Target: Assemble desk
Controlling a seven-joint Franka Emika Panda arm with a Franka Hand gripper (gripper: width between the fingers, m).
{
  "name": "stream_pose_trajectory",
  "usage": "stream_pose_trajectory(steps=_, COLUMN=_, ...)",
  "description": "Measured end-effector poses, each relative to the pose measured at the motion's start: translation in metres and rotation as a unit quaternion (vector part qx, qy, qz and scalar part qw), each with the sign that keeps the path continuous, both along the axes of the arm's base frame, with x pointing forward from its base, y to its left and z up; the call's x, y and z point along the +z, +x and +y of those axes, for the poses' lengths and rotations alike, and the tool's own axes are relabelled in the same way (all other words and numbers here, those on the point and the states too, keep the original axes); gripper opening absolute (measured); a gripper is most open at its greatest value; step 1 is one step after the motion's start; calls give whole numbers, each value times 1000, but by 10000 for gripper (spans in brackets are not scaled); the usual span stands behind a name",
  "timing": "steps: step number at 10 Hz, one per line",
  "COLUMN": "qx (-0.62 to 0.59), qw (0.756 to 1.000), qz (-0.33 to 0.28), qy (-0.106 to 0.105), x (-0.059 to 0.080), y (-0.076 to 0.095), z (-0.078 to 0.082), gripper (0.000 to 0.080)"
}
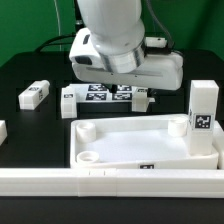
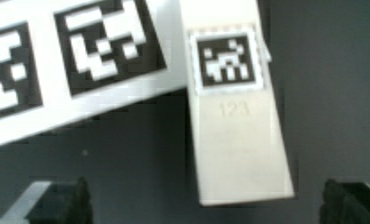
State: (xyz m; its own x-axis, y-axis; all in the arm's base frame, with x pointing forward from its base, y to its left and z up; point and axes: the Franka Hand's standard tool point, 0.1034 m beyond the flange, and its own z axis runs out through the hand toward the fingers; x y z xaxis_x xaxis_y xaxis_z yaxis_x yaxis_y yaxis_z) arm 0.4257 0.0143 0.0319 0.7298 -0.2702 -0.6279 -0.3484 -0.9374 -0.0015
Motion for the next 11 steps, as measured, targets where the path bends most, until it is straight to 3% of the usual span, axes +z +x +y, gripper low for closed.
stream_pose_trajectory(steps=1, qx=0, qw=1000, qz=30, qy=9, x=-2, y=0, z=-1, gripper=649)
stream_pose_trajectory(steps=3, qx=28, qw=995, qz=83, qy=50, x=-3, y=-7, z=4, gripper=649)
stream_pose_trajectory(steps=6, qx=29, qw=985, qz=153, qy=72, x=-7, y=-9, z=1, gripper=649)
stream_pose_trajectory(steps=8, qx=34, qw=988, qz=137, qy=63, x=-16, y=-5, z=10, gripper=649)
stream_pose_trajectory(steps=11, qx=43, qw=987, qz=139, qy=68, x=-24, y=-8, z=21, gripper=649)
